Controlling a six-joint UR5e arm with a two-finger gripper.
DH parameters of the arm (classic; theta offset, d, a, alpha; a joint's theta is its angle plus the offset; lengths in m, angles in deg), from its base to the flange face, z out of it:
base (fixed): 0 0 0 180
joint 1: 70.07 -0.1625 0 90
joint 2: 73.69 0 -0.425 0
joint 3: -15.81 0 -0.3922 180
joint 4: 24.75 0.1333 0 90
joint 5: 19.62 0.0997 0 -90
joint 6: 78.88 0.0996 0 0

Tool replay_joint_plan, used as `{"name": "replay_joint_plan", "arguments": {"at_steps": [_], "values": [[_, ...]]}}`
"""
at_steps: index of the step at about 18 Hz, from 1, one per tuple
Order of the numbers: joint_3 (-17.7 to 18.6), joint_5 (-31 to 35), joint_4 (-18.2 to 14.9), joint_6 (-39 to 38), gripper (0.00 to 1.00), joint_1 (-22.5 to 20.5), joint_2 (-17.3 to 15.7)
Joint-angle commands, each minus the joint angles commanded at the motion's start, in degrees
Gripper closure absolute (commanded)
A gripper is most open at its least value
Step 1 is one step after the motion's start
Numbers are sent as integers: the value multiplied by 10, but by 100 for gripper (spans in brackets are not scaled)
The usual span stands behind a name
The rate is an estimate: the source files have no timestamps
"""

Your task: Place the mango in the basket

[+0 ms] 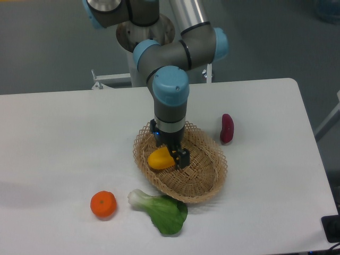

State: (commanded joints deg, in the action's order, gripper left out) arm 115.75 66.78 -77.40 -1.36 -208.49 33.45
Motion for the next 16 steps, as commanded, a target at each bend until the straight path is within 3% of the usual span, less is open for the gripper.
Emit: {"name": "replay_joint_plan", "arguments": {"at_steps": [3, 7, 12, 14, 16], "values": [[-24, -4, -2, 3, 0, -35, 6], [-75, -1, -11, 4, 0, -65, 39], [-178, 0, -134, 57, 0, -101, 77], [-213, 0, -161, 65, 0, -116, 96], [-236, 0, -166, 73, 0, -127, 112]]}}
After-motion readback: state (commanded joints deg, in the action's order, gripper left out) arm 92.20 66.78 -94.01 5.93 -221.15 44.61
